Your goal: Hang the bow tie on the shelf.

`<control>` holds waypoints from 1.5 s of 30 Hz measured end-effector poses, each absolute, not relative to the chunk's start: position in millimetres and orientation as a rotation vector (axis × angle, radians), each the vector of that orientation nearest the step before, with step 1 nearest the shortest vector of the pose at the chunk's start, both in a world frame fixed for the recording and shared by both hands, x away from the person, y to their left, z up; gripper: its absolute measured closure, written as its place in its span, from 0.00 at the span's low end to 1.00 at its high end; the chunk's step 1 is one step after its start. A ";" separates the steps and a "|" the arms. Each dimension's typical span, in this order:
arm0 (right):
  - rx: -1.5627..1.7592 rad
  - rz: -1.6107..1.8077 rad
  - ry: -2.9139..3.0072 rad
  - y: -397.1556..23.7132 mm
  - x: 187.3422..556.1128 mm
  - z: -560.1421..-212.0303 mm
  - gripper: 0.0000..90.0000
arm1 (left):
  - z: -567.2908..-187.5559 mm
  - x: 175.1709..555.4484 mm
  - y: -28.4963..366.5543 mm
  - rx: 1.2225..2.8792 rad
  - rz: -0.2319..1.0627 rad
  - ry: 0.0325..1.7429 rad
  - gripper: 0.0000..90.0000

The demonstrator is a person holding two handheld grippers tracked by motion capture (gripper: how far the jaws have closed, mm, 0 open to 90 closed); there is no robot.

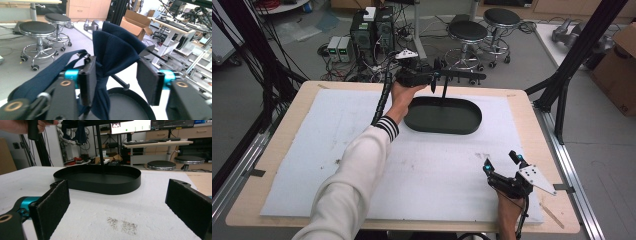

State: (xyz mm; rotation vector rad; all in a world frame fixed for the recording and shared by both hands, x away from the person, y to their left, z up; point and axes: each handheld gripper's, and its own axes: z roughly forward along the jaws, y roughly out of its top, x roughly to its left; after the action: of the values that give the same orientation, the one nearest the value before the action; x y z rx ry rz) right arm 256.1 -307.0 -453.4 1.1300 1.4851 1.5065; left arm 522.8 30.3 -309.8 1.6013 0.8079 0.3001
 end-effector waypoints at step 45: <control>1.116 1.509 1.483 -307.0 255.9 -453.6 0.05 | -325.4 467.0 58.4 1.642 0.316 0.649 0.27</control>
State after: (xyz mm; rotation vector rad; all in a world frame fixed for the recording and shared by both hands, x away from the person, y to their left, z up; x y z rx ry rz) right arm 255.9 -307.0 -453.6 1.1158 1.4831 1.5093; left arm 467.0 58.4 -325.4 1.6419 0.6491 0.3160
